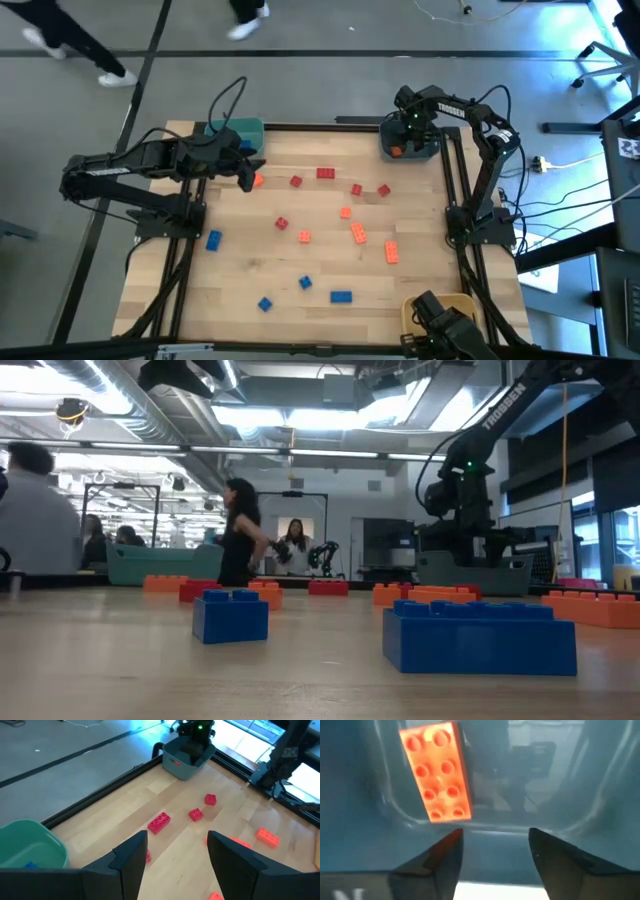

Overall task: Sort & place blocks by color
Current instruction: Put the red game piece into the yellow bin

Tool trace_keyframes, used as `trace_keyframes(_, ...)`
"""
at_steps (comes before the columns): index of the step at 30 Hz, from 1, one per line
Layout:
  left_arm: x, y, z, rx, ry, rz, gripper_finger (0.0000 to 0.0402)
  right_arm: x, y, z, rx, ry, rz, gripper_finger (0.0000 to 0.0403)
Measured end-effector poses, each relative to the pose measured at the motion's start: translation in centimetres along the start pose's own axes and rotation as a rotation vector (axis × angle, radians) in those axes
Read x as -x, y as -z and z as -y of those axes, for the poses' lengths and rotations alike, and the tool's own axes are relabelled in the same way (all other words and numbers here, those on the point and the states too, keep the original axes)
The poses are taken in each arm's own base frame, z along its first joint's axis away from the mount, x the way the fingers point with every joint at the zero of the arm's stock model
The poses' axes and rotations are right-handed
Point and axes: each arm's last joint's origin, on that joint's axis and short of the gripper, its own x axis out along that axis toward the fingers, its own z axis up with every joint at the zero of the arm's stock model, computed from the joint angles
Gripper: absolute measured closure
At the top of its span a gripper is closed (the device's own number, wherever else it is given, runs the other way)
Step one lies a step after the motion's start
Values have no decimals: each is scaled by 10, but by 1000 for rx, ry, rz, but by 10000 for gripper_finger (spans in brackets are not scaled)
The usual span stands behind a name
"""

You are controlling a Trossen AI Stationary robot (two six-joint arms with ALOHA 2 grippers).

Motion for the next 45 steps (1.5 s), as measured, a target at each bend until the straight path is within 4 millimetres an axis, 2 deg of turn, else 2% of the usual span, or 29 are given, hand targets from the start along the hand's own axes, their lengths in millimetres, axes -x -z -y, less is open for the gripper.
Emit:
trace_keyframes(7,0,0,0,-1,-9,5,200,15,-1,-7,32,1,4,286)
trace_keyframes(15,0,1,-1,-7,-15,-5,200,45,10,-36,181,82,32,388)
trace_keyframes(20,0,5,-3,-29,-31,-55,200,69,31,-57,288,129,75,393)
trace_keyframes(25,1,8,-3,-38,3,-103,200,100,70,-76,411,90,173,400)
trace_keyframes(30,1,10,-2,-39,47,-135,200,135,126,-87,513,3,288,399)
trace_keyframes(35,1,13,-4,-50,31,-173,200,164,183,-88,595,-108,397,399)
trace_keyframes(40,1,16,-5,-14,19,-204,204,180,219,-85,637,-212,467,401)
trace_keyframes(45,2,20,-7,44,29,-268,250,188,245,-84,694,-277,506,399)
